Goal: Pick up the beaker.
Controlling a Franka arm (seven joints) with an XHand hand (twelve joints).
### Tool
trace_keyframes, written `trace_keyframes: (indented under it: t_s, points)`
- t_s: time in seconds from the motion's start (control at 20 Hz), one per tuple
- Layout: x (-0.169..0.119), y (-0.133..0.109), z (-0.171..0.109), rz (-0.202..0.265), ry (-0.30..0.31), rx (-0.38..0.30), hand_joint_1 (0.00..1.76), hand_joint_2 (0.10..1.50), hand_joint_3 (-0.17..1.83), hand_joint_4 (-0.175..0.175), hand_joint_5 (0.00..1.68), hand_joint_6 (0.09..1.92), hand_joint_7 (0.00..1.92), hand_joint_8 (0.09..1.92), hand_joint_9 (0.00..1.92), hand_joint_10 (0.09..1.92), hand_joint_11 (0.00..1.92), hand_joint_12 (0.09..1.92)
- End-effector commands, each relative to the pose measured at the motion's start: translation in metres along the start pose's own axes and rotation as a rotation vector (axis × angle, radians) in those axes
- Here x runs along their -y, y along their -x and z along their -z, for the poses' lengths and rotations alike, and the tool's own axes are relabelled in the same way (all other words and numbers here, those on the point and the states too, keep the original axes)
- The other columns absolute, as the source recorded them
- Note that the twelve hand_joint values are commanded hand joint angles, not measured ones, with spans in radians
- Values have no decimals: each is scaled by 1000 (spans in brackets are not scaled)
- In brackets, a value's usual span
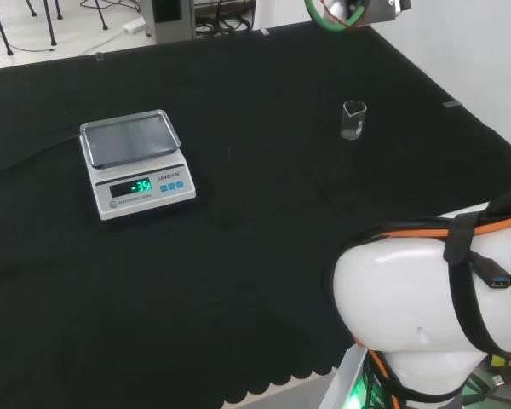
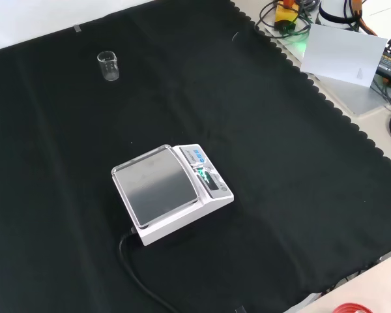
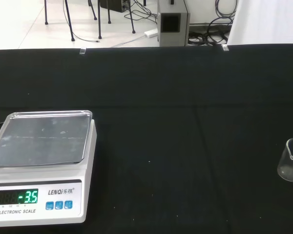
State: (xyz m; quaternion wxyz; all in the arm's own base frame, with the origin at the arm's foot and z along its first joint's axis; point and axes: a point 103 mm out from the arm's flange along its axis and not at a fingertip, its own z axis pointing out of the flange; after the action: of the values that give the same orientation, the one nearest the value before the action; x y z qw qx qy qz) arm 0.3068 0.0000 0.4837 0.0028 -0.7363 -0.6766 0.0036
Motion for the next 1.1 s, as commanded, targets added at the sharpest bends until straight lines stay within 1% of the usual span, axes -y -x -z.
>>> trace_keyframes:
  t_s: [0.05,0.15,0.3,0.7,0.85,0.95,1.05,1.1]
  points:
    - [59,36,13,-174,42,-12,703,1090,-154,-44,329,387,177,633,311,789,60,1398]
    - [52,43,7,-192,30,-14,694,1100,-171,-38,310,311,103,622,235,808,13,1401]
    - [31,50,-5,-199,4,-21,691,1103,-175,-38,312,286,82,621,213,815,0,1401]
    - [-14,62,-37,-181,-39,-39,692,1105,-175,-41,324,280,81,624,213,817,0,1400]
    - [-33,66,-52,-182,-66,-35,692,1106,-175,-43,330,279,85,626,216,818,0,1400]
    - [-48,71,-62,-186,-72,-47,693,1107,-175,-42,332,278,87,628,218,819,0,1400]
    - [-62,75,-71,-190,-84,-64,697,1109,-175,-34,312,267,92,631,222,820,0,1401]
    - [-69,77,-75,-190,-89,-60,698,1109,-175,-33,303,261,94,632,223,821,0,1402]
